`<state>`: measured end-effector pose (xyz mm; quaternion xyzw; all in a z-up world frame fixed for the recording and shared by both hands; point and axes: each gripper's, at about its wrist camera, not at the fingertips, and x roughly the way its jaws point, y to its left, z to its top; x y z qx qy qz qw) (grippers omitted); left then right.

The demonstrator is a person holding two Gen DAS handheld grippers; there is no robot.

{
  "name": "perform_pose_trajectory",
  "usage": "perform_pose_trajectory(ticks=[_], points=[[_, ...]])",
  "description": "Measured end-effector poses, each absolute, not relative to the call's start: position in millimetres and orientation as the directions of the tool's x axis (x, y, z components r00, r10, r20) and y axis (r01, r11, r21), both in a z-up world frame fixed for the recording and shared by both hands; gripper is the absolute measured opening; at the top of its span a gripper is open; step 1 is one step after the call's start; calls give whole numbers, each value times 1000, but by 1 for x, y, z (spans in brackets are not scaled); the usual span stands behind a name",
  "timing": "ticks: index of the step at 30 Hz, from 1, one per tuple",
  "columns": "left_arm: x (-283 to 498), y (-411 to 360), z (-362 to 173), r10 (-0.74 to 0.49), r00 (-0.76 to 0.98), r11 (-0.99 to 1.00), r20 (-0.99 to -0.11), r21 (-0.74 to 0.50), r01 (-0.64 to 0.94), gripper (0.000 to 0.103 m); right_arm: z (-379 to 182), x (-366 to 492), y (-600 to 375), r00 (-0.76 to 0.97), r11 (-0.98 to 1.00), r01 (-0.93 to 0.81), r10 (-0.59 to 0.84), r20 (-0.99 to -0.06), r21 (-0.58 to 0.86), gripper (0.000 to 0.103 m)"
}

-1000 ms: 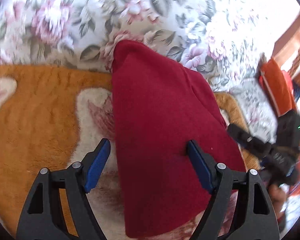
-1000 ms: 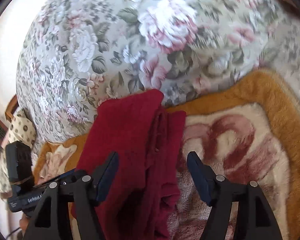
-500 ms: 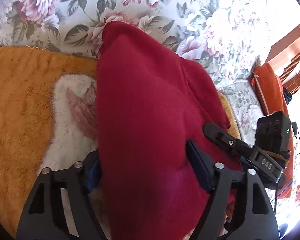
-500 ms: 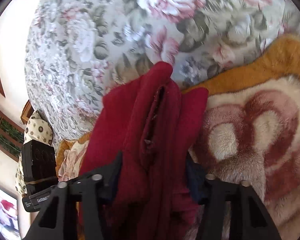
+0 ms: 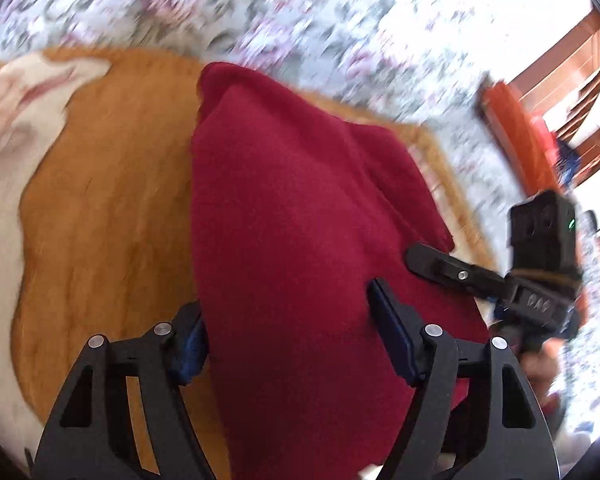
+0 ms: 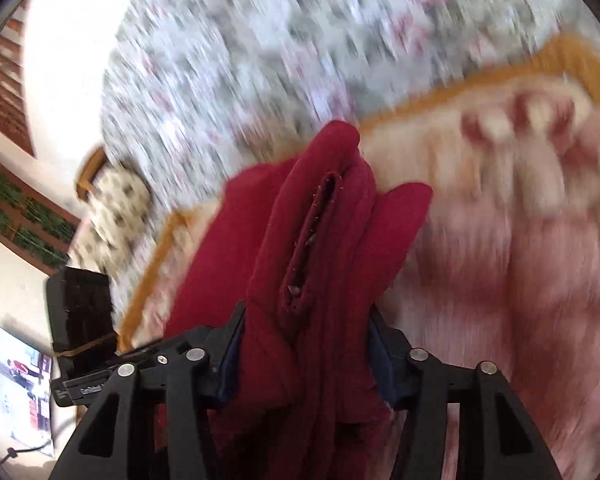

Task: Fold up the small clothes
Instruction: 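Release the sweater bundle with both tools and lift away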

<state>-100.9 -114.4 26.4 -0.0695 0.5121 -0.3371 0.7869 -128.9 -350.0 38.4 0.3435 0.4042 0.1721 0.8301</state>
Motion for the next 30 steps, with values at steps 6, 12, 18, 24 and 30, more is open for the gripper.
perform_pose_trajectory(ticks=[6, 12, 18, 24, 30], points=[[-112, -103, 41, -559, 352, 802, -750, -382, 460, 73, 69, -145, -358, 666, 792, 35, 436, -605, 610, 57], [-108, -105, 38, -514, 391, 836, -764, -342, 430, 73, 131, -110, -323, 731, 877, -106, 388, -561, 469, 54], [-103, -111, 32, -508, 383, 838, -771, -340, 426, 74, 114, -27, -266, 638, 884, -182, 439, -633, 430, 45], [-99, -113, 29, -506, 377, 840, -776, -345, 418, 75, 67, 21, -253, 550, 942, -62, 307, -776, 328, 38], [-104, -116, 33, -482, 407, 854, -776, -313, 415, 75, 93, -23, -278, 618, 920, -70, 344, -707, 386, 38]])
